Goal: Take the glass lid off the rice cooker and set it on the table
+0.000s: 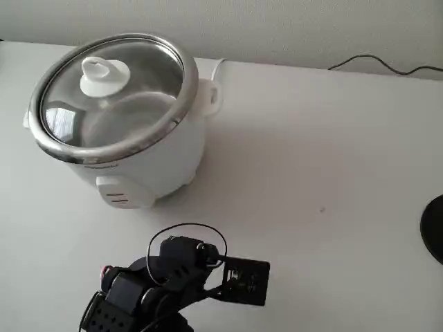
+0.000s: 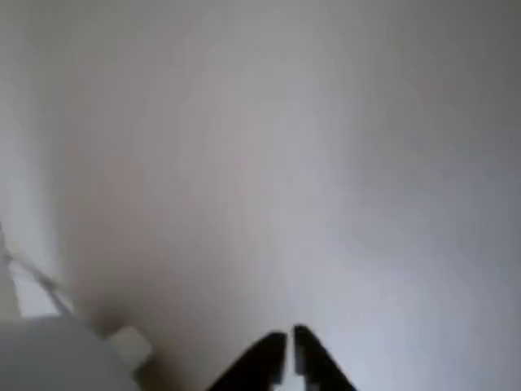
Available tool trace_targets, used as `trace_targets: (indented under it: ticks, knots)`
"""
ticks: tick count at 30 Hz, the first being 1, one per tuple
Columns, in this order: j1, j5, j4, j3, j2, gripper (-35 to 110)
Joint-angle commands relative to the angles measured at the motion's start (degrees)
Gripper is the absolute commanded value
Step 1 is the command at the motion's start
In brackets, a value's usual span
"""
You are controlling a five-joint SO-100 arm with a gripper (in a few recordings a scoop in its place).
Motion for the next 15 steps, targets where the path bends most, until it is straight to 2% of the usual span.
trace_targets:
  ticks: [1,5,11,15]
  knots:
    - [1.3,-9.8,2.2,-8.1,0.4,11]
    - [-1.7,-10.2,7.4,-25.0,-3.1,18]
    - [-5.4,-9.3,17.1,-61.7,-30.2,19]
    - [-10.1,-4.5,22.1,-86.5,-45.5,19]
